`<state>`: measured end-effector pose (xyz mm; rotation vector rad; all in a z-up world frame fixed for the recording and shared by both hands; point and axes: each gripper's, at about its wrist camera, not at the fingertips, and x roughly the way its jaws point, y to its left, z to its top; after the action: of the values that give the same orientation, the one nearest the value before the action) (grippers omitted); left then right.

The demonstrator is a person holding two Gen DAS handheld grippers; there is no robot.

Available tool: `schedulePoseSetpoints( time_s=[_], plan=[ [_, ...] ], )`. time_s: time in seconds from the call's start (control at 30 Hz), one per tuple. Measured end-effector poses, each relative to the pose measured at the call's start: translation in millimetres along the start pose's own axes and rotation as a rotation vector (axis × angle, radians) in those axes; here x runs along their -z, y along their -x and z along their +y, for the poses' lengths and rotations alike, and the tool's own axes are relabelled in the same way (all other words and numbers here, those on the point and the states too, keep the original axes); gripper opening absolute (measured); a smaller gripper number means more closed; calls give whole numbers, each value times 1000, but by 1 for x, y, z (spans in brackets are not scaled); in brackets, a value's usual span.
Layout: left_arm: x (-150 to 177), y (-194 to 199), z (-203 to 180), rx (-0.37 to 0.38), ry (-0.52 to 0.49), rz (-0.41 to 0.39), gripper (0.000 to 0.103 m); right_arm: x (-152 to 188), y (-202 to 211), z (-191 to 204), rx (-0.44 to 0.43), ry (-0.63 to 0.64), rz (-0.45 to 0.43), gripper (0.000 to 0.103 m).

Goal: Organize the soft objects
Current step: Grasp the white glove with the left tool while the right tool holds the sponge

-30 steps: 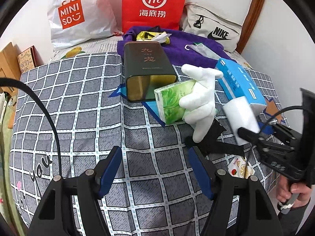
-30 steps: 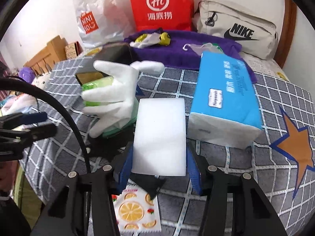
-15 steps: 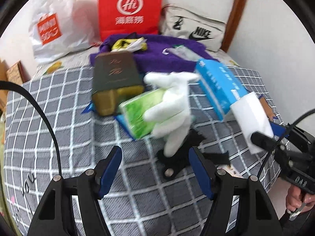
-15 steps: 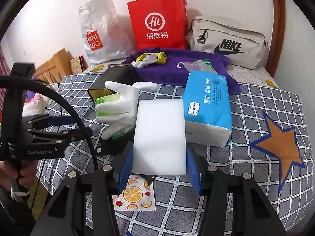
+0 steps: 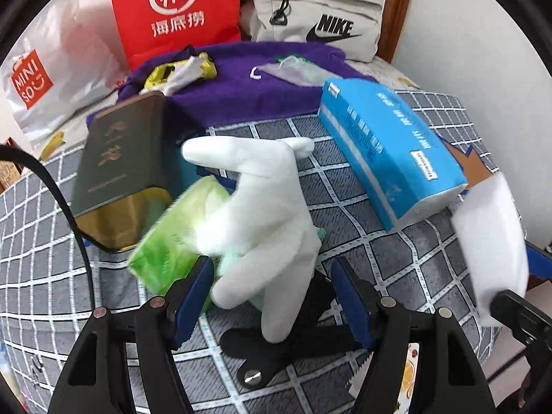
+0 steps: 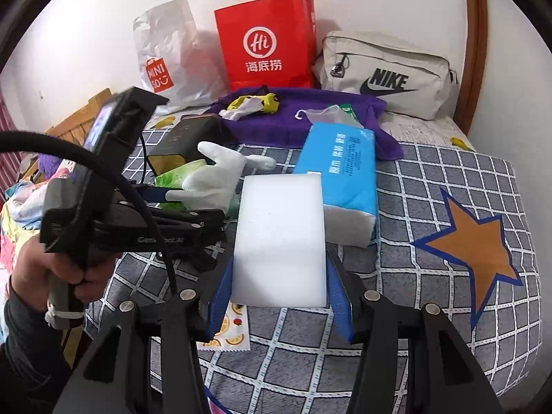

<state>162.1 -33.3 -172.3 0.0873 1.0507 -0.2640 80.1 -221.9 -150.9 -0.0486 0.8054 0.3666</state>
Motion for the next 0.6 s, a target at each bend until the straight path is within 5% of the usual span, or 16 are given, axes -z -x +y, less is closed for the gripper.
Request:
schedulePoseSetpoints(
  time_s=[0.1, 0.2, 0.33, 0.6],
  plan=[
    [0, -2, -3, 5, -5, -20, 67, 1, -1, -4, 5, -11, 5, 51],
    [-1, -1, -2, 4, -3, -20, 42, 2, -3, -6, 7, -17, 13, 51],
    [1, 8, 6, 22, 10, -28, 26, 2, -4, -5, 4, -17, 16, 51],
    [23, 41, 25, 55, 28, -64, 19, 3, -3, 2, -5, 2, 17, 51]
  ],
)
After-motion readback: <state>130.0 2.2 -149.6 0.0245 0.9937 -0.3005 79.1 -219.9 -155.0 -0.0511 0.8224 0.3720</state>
